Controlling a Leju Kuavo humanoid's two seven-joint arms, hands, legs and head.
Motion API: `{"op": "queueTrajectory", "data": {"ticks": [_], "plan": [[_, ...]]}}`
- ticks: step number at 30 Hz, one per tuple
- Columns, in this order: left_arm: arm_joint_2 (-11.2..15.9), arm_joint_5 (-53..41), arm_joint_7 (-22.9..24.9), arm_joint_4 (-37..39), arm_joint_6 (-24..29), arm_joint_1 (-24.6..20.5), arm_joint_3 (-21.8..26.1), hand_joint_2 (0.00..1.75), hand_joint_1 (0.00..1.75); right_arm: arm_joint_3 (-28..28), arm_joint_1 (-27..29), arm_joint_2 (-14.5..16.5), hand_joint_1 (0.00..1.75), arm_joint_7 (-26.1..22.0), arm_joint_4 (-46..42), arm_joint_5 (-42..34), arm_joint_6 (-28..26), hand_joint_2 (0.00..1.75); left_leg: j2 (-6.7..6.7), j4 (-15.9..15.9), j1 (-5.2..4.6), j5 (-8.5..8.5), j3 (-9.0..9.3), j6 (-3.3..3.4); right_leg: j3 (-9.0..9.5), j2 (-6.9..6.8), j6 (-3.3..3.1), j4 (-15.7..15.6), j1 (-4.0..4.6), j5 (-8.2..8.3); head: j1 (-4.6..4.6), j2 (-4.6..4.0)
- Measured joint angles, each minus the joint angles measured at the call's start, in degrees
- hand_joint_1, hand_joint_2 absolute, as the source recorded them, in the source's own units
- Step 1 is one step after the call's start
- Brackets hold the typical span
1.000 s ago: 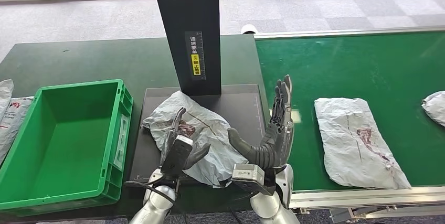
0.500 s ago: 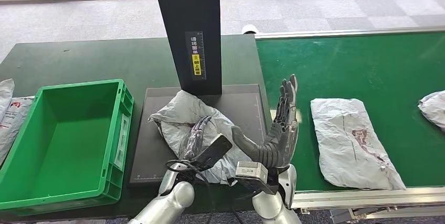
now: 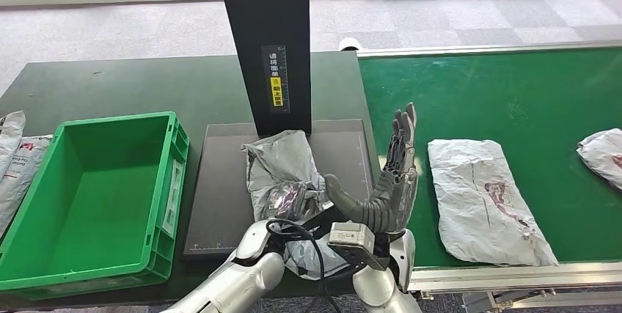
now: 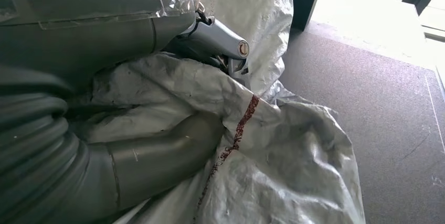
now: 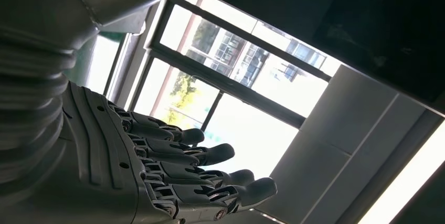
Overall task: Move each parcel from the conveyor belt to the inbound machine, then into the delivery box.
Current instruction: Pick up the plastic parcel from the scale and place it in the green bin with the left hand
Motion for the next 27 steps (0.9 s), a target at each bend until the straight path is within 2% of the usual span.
{"op": "queueTrajectory", "data": {"ticks": [5, 14, 16, 19, 22, 25, 27], "plan": [[-0.09, -1.51, 2.52, 0.39, 0.29, -0.49, -1.71, 1.75, 1.75, 0.0, 0.04, 0.0, 0.0, 0.23, -0.2, 0.25, 0.0, 1.75, 0.01, 0.0, 0.0, 0.0, 0.07, 0.0, 0.04, 0.01, 0.0, 0.0, 0.0, 0.0, 0.0, 0.0], [-0.11, -1.77, 2.89, 0.86, 0.46, -0.73, -2.79, 1.75, 1.75, -0.02, 0.09, 0.0, 0.0, 0.47, -0.52, 0.28, 0.0, 1.75, 0.0, 0.0, 0.0, 0.0, 0.13, 0.0, 0.07, 0.0, 0.0, 0.0, 0.0, 0.0, 0.01, 0.0], [-0.11, -2.13, 3.28, 0.96, 1.84, -0.74, -2.88, 1.75, 1.75, -0.02, 0.11, 0.0, 0.0, 0.65, -0.56, 0.37, 0.0, 1.75, 0.01, 0.0, 0.0, 0.0, 0.13, 0.0, 0.07, 0.01, 0.0, 0.0, 0.0, 0.0, 0.01, 0.0], [0.0, -5.71, 4.54, 0.56, 7.78, -0.09, -2.66, 1.75, 1.75, -0.02, 0.28, 0.0, 0.0, 1.17, -1.06, 0.86, 0.0, 1.75, 0.04, 0.0, 0.0, 0.0, 0.11, 0.0, 0.01, 0.04, 0.0, 0.0, 0.0, 0.01, 0.0, 0.0], [0.72, -14.14, 5.0, -3.55, 12.28, 2.7, 0.72, 1.75, 1.75, -0.09, 0.64, 0.0, 0.0, 1.7, -1.94, 1.32, -0.01, 1.75, 0.1, 0.0, 0.0, 0.0, 0.02, -0.01, -0.15, 0.08, -0.01, 0.0, 0.01, 0.01, -0.01, 0.0], [1.31, -18.18, 4.42, -7.36, 12.99, 4.73, 5.06, 1.75, 1.75, -0.17, 0.82, -0.02, 0.0, 1.86, -2.52, 1.46, -0.02, 1.75, 0.1, 0.0, 0.0, 0.01, -0.07, -0.02, -0.24, 0.09, -0.01, 0.0, 0.03, 0.01, -0.01, 0.0], [1.55, -20.2, 1.56, -10.96, 13.02, 6.82, 7.61, 1.75, 1.75, -0.2, 0.91, -0.03, 0.0, 1.73, -2.76, 1.39, -0.02, 1.75, 0.11, -0.01, 0.0, 0.01, -0.11, -0.03, -0.29, 0.1, -0.01, 0.01, 0.03, 0.01, -0.01, 0.0]]}}
